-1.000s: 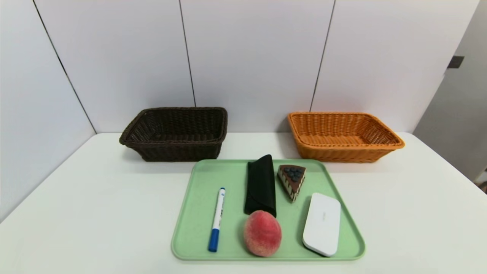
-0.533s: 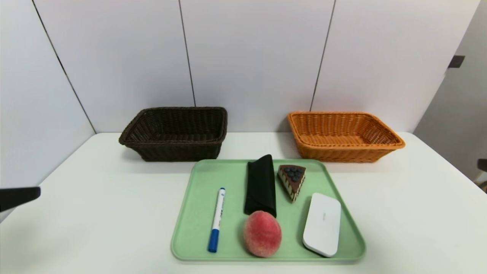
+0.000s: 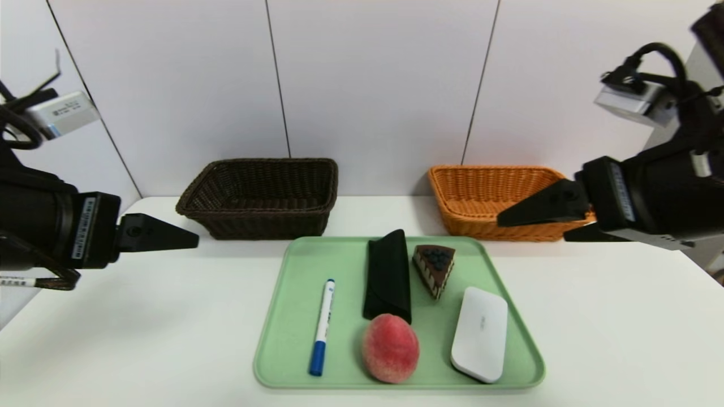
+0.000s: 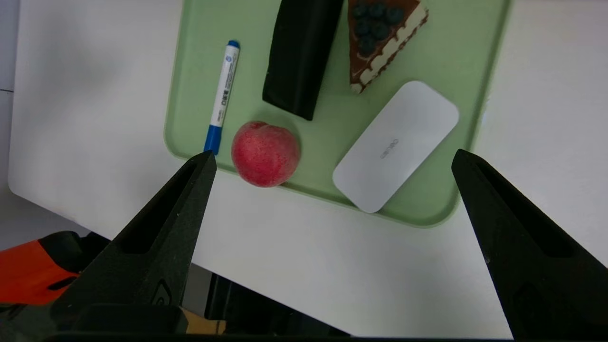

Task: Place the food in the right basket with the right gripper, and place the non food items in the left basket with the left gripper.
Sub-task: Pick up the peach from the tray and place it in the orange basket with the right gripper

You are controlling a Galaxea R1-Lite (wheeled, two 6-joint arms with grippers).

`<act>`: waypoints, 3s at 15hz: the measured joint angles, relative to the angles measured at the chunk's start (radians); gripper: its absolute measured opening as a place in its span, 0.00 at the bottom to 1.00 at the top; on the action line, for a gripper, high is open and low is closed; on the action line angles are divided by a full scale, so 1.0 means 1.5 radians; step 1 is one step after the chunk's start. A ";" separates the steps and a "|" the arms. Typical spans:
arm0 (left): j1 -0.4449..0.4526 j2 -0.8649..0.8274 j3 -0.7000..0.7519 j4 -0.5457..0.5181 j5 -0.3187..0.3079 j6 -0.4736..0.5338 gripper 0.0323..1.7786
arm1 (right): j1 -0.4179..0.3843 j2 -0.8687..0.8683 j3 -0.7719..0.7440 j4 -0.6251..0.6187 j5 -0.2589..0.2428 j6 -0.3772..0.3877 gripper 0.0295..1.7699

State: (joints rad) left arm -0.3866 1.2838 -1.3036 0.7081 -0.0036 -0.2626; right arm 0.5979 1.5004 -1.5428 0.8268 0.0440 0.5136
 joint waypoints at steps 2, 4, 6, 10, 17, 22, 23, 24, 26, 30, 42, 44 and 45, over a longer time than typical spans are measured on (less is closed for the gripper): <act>-0.031 0.020 0.011 -0.001 0.012 -0.002 0.95 | 0.044 0.078 -0.088 0.086 -0.007 0.057 0.97; -0.042 0.035 0.020 -0.001 0.030 -0.007 0.95 | 0.077 0.146 -0.155 0.165 -0.008 0.094 0.97; -0.046 0.046 0.034 -0.001 0.034 -0.011 0.95 | 0.101 0.200 -0.191 0.189 -0.006 0.100 0.97; -0.047 0.052 0.075 -0.025 0.034 -0.012 0.95 | 0.153 0.294 -0.265 0.213 -0.007 0.126 0.97; -0.051 0.051 0.131 -0.081 0.032 -0.013 0.95 | 0.190 0.368 -0.275 0.215 -0.025 0.146 0.97; -0.065 0.051 0.144 -0.082 0.031 -0.015 0.95 | 0.197 0.403 -0.275 0.216 -0.036 0.147 0.97; -0.065 0.051 0.145 -0.081 0.032 -0.015 0.95 | 0.200 0.410 -0.275 0.216 -0.037 0.146 0.97; -0.065 0.050 0.146 -0.082 0.032 -0.015 0.95 | 0.205 0.416 -0.275 0.215 -0.036 0.145 0.97; -0.066 0.048 0.152 -0.082 0.032 -0.017 0.95 | 0.213 0.428 -0.275 0.211 -0.037 0.145 0.97; -0.066 0.040 0.166 -0.083 0.031 -0.024 0.95 | 0.215 0.451 -0.275 0.204 -0.048 0.145 0.97; -0.068 0.032 0.175 -0.083 0.027 -0.025 0.95 | 0.211 0.479 -0.275 0.194 -0.060 0.147 0.64; -0.070 0.032 0.175 -0.083 0.027 -0.025 0.95 | 0.214 0.471 -0.275 0.196 -0.057 0.147 0.64; -0.070 0.031 0.174 -0.083 0.027 -0.025 0.95 | 0.216 0.461 -0.275 0.196 -0.055 0.147 0.64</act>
State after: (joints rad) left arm -0.4911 1.3306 -1.0423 0.5840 0.0364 -0.3002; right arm 0.9217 2.1917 -1.9555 1.1204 -0.0379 0.7336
